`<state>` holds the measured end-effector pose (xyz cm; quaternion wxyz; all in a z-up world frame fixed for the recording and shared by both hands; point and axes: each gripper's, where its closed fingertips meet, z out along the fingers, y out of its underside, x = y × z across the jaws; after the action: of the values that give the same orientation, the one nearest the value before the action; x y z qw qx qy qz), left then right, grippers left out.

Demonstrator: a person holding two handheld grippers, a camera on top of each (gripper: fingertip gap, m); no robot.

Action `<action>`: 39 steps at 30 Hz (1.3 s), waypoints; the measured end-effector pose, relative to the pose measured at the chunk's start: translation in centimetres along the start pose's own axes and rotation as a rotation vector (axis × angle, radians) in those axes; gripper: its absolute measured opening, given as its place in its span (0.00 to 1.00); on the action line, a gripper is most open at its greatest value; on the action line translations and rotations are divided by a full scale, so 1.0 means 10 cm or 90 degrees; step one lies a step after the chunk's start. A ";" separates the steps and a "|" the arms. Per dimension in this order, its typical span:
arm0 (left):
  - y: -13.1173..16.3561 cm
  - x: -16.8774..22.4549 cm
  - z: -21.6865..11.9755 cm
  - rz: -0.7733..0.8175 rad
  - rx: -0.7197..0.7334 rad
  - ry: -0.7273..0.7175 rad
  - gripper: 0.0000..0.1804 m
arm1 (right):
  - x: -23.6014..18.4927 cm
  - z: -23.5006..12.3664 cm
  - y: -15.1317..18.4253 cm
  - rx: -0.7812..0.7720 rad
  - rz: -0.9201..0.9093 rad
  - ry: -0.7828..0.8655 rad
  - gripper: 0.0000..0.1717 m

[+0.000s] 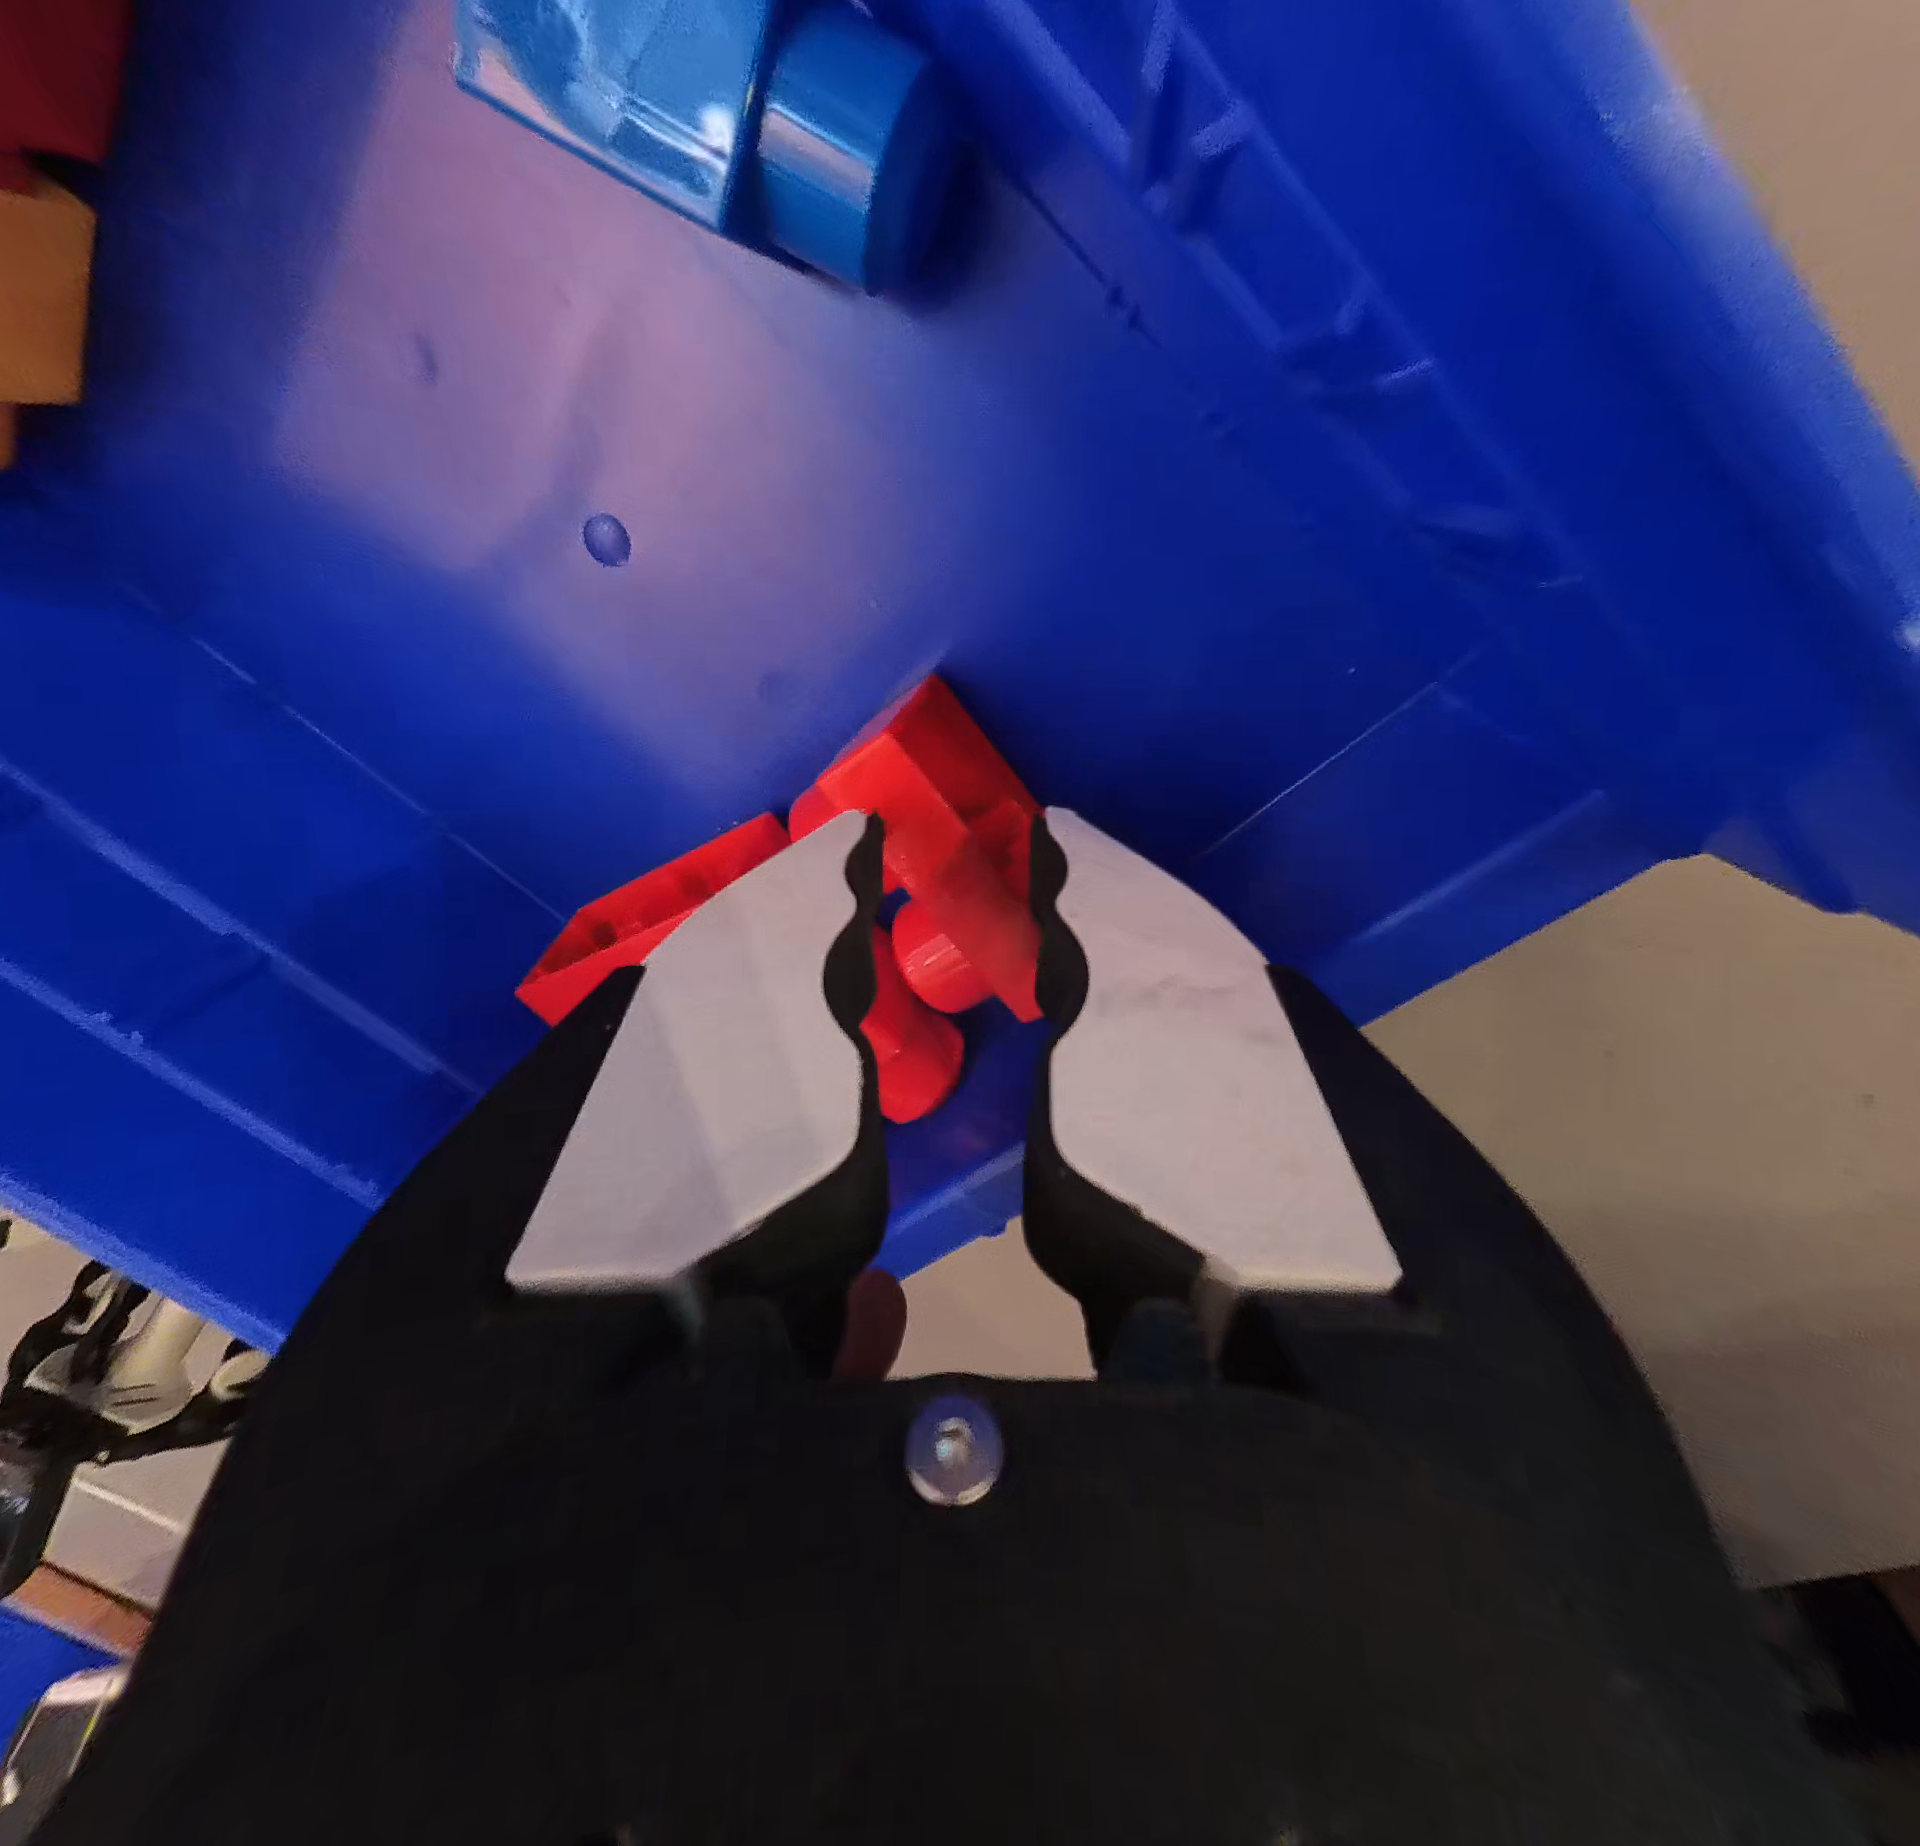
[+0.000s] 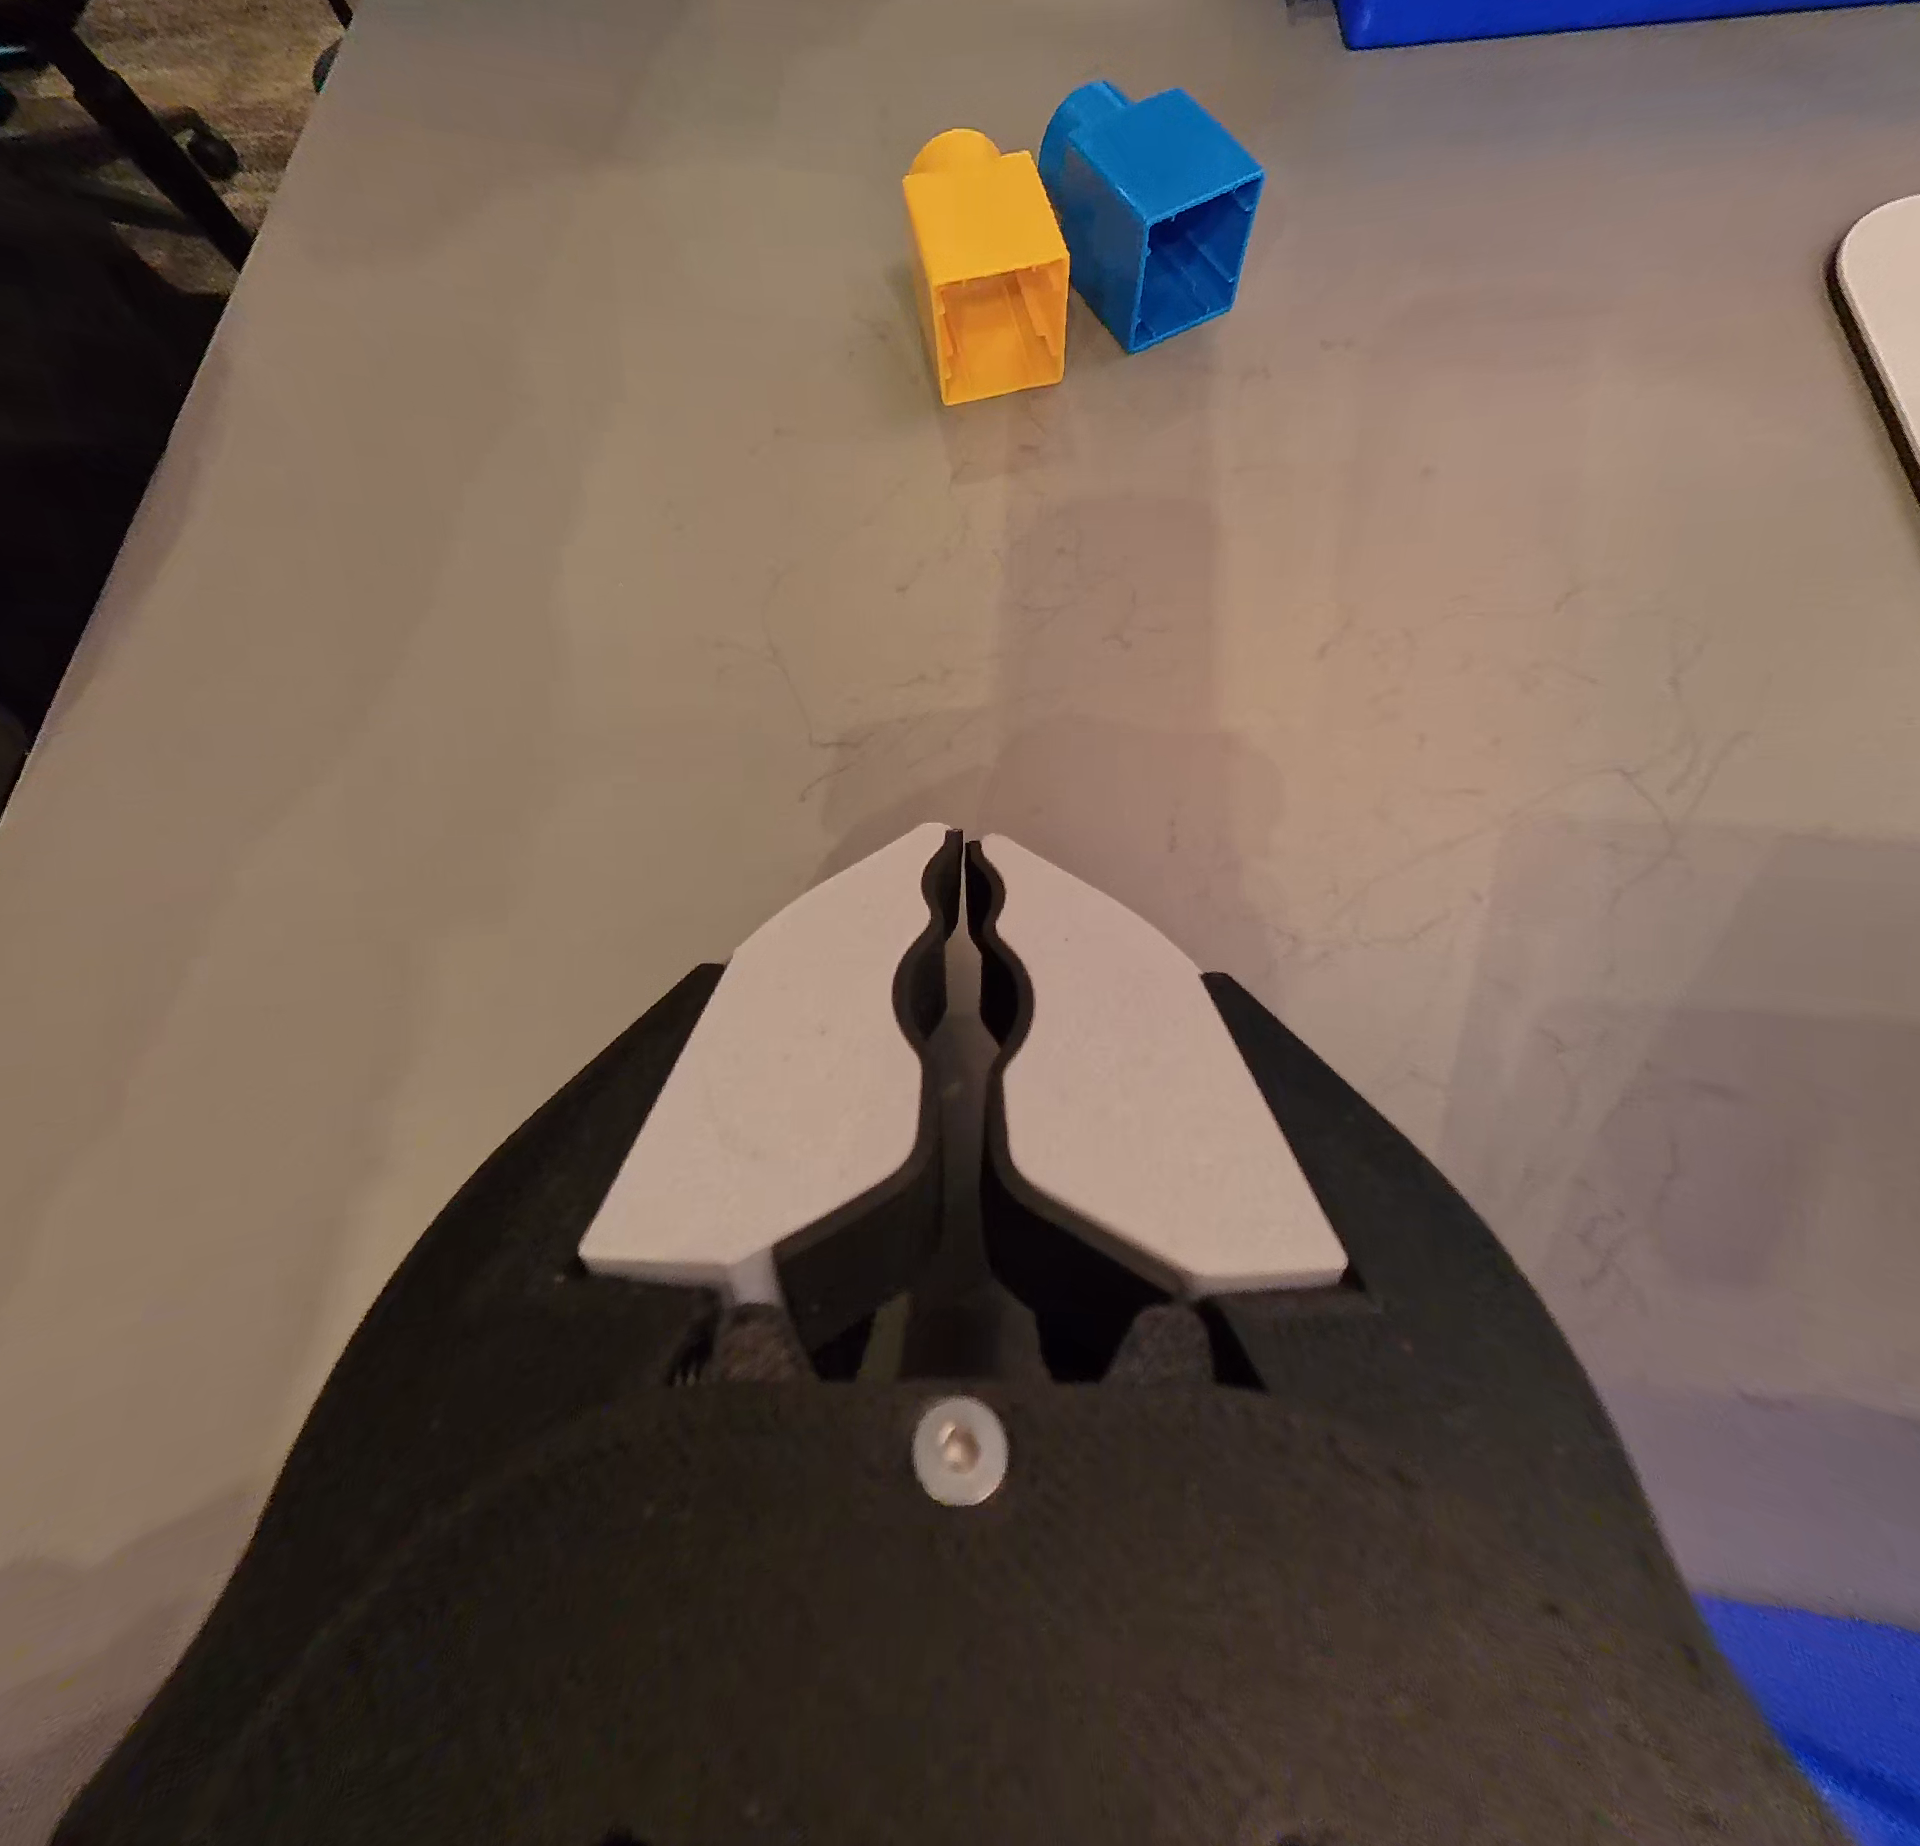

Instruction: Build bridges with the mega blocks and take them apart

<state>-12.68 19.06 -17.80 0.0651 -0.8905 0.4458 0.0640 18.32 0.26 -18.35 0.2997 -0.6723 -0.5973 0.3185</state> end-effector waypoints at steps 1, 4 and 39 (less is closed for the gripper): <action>0.00 -0.02 0.00 0.001 -0.009 -0.004 0.14 | 0.00 0.00 0.00 -0.001 0.000 0.000 0.00; 0.04 -0.15 -0.01 0.008 -0.043 -0.067 0.21 | 0.00 0.00 0.01 -0.002 -0.002 0.001 0.00; -0.10 0.61 -1.01 0.056 0.233 -0.062 0.24 | -0.01 0.01 0.02 -0.009 -0.008 0.004 0.00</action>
<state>-7.65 13.15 -8.84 0.2448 -0.8394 0.4845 0.0274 18.35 0.15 -18.52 0.2987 -0.6715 -0.6031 0.3101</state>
